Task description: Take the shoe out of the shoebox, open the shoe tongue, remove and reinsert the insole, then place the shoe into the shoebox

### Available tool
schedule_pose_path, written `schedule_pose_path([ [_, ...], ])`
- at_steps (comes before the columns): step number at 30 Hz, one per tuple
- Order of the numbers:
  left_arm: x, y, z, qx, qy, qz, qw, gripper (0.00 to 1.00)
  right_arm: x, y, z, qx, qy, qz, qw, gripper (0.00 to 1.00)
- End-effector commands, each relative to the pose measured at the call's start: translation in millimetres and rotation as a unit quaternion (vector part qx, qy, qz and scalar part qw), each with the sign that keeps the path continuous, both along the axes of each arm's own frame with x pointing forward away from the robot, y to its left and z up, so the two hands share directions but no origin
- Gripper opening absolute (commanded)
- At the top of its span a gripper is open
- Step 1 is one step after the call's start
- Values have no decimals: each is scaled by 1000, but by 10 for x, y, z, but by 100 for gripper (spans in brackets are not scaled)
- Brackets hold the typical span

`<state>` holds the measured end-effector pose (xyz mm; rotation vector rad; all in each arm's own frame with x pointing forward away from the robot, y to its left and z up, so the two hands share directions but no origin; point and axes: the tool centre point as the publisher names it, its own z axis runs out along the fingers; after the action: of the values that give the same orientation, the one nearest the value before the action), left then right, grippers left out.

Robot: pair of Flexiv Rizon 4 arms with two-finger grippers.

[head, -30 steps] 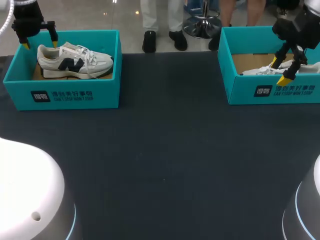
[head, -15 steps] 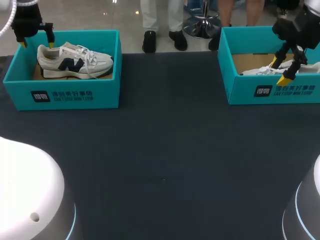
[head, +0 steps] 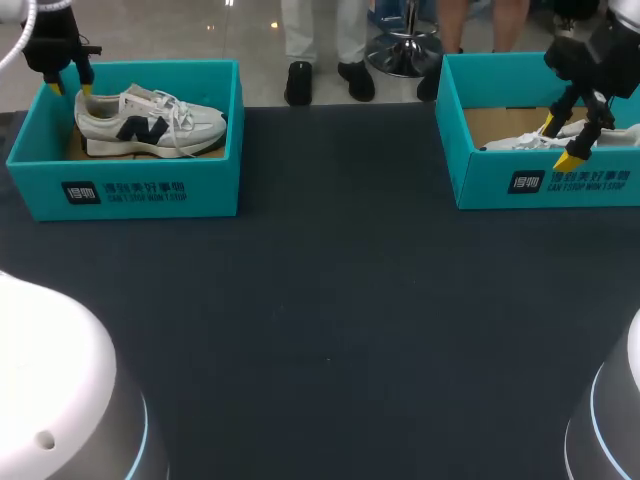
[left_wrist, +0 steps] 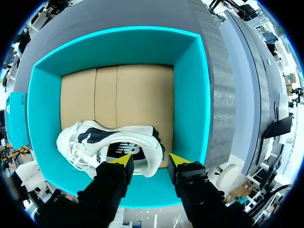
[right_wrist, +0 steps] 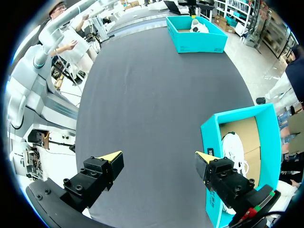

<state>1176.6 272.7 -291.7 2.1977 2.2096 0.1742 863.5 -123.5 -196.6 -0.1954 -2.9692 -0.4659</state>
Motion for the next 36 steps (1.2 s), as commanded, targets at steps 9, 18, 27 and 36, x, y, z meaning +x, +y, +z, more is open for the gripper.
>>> schedule_pose_path([
  [9,271,101,-180,-13,17,-14,1000,47,10,0,-2,-1,0,1,1000,100],
  [18,311,64,-314,-28,26,-36,999,45,10,0,-2,-1,0,1,1000,100],
  [27,305,67,-436,-35,29,-60,997,47,10,0,-2,-1,0,1,1000,100],
  [36,325,121,-637,-29,47,-59,997,46,10,0,-2,-1,0,1,1000,100],
])
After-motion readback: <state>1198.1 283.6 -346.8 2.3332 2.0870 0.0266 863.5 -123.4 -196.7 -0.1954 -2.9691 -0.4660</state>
